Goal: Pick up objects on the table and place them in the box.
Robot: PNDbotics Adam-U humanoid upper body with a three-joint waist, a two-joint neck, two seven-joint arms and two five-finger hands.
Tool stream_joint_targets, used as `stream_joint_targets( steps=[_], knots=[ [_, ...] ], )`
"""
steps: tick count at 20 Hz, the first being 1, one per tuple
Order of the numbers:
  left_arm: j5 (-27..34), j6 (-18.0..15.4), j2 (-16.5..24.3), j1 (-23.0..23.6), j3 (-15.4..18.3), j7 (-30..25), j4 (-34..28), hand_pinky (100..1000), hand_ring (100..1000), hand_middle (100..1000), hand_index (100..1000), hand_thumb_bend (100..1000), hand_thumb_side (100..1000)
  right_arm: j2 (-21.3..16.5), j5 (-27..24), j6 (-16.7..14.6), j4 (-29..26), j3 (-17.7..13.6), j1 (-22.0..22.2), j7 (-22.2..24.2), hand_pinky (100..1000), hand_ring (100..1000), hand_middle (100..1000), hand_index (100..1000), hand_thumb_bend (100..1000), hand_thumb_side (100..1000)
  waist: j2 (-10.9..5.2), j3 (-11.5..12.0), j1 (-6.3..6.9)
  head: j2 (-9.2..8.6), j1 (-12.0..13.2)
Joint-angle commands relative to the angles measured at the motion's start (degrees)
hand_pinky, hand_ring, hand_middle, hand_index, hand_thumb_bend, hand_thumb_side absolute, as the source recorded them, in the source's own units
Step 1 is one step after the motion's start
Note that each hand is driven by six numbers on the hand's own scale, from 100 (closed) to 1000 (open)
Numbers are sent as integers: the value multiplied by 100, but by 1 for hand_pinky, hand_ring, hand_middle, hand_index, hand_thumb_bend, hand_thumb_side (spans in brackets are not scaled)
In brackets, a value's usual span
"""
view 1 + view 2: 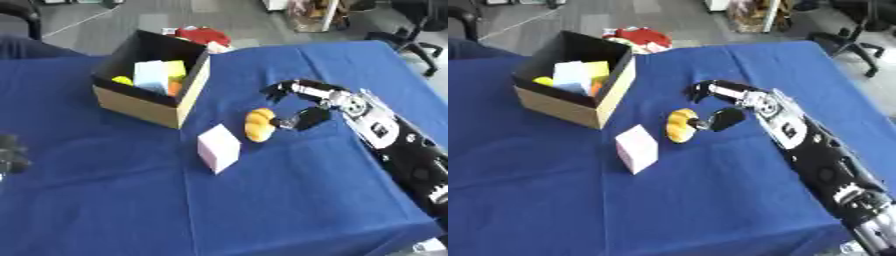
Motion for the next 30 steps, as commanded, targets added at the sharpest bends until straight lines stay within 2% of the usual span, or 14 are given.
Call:
stream_joint_targets(
  steps=[1,14,18,22,27,28,30],
  knots=[
    [29,-1,68,-45,24,-19,-80,715,635,637,796,346,607,-105,245,-51,80,-5,-113,118,1000,854,824,940,374,318,-102,9,-14,-2,-8],
    [37,-1,55,-44,21,-22,-85,716,637,637,795,340,608,118,801,-192,444,77,-240,78,1000,855,820,934,380,309,-104,17,5,-30,-51],
    [42,-1,52,-44,20,-25,-87,716,637,638,796,339,609,203,922,-200,512,82,-292,-68,1000,846,802,916,377,302,-102,23,8,-35,-70],
    [43,0,46,-44,18,-28,-85,716,637,638,795,336,610,295,1143,-134,555,99,-360,-334,1000,829,752,873,377,291,-101,32,10,-38,-90],
    [46,-1,42,-48,19,-28,-87,716,637,638,795,335,610,396,1467,-66,599,130,-419,-717,998,801,663,806,323,233,-100,45,17,-38,-106],
    [46,0,40,-49,20,-27,-87,716,637,638,795,335,610,411,1527,-46,602,129,-427,-818,986,785,614,766,313,203,-101,46,17,-40,-110],
    [47,0,38,-52,18,-28,-87,716,637,638,795,334,610,436,1665,4,605,134,-434,-1064,974,768,572,721,305,166,-101,46,17,-40,-114]
  ],
)
